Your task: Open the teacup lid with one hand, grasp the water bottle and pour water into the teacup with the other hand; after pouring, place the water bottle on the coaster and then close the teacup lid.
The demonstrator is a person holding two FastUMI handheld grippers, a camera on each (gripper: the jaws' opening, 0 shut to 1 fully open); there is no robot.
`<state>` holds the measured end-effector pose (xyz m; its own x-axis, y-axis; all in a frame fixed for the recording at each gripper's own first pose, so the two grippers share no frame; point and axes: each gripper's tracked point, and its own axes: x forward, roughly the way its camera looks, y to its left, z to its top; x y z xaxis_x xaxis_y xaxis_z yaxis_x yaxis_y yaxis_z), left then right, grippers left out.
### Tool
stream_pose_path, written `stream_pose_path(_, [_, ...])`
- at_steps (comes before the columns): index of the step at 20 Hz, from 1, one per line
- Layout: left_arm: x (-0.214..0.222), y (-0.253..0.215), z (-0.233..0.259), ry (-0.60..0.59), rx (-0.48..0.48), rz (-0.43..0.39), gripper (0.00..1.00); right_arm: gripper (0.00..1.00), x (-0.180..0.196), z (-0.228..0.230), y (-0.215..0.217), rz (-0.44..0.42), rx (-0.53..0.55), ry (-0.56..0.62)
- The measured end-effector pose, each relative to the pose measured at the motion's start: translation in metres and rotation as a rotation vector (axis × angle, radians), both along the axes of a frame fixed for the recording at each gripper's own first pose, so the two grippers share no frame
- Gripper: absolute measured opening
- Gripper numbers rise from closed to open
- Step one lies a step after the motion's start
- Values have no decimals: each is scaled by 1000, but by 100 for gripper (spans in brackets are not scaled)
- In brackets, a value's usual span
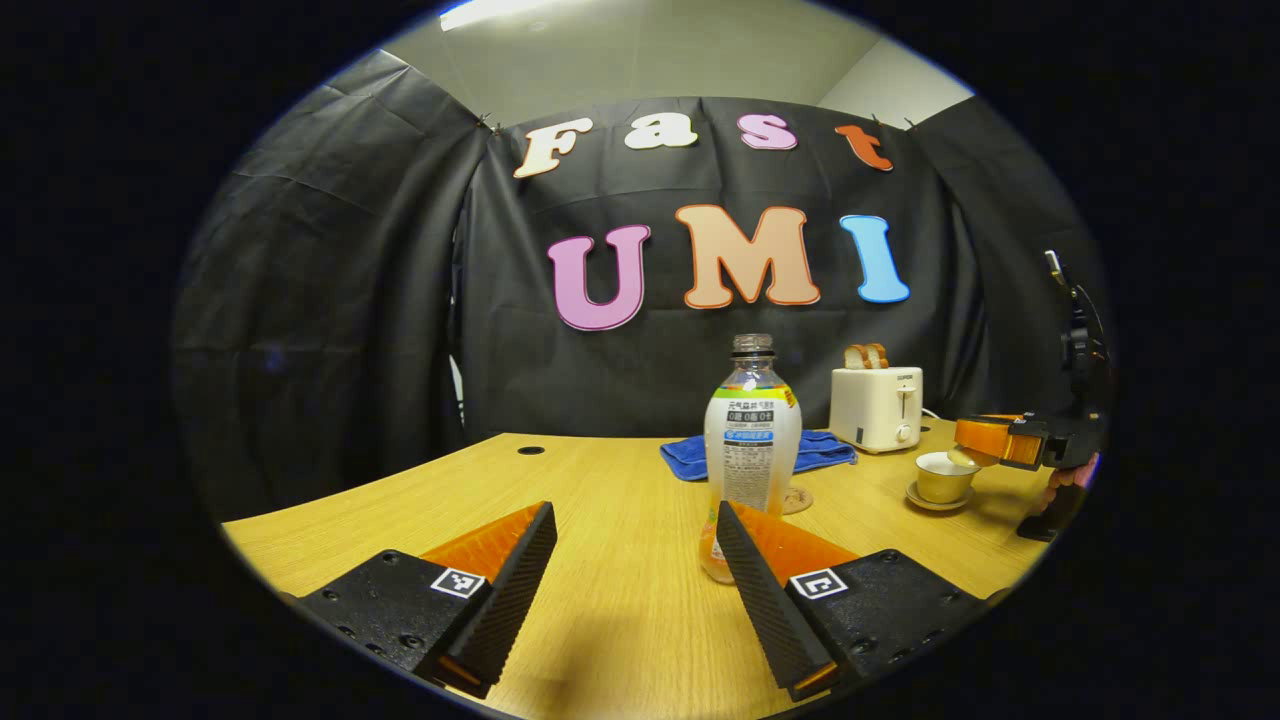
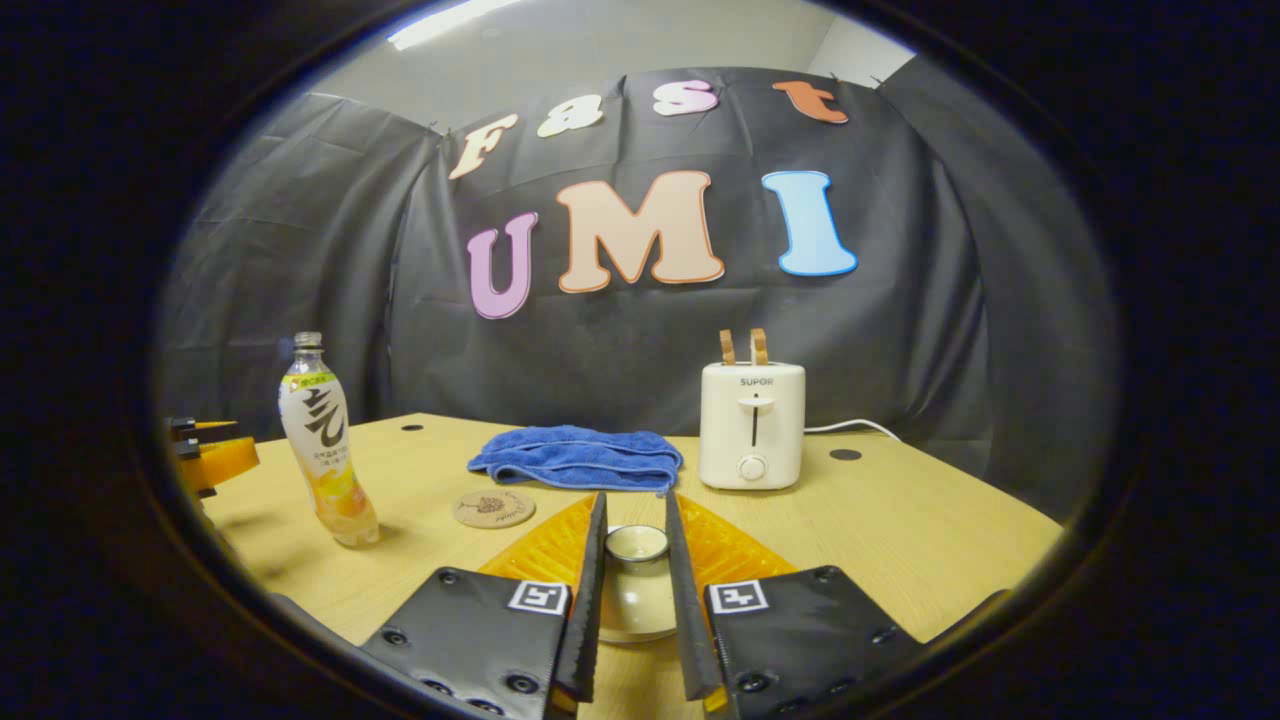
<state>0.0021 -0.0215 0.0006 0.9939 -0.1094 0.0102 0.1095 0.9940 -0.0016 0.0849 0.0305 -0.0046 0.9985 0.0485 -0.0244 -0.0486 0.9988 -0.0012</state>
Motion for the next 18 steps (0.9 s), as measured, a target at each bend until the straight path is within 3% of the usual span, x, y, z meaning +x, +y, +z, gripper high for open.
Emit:
stream_pose_path(8, [1, -39, 0, -2, -1, -201, 94, 37, -29, 4, -16, -47, 2, -17])
stream_pose_path(18, [35, -63, -10, 43, 2, -230, 94, 38, -49, 5, -31, -56, 2, -21])
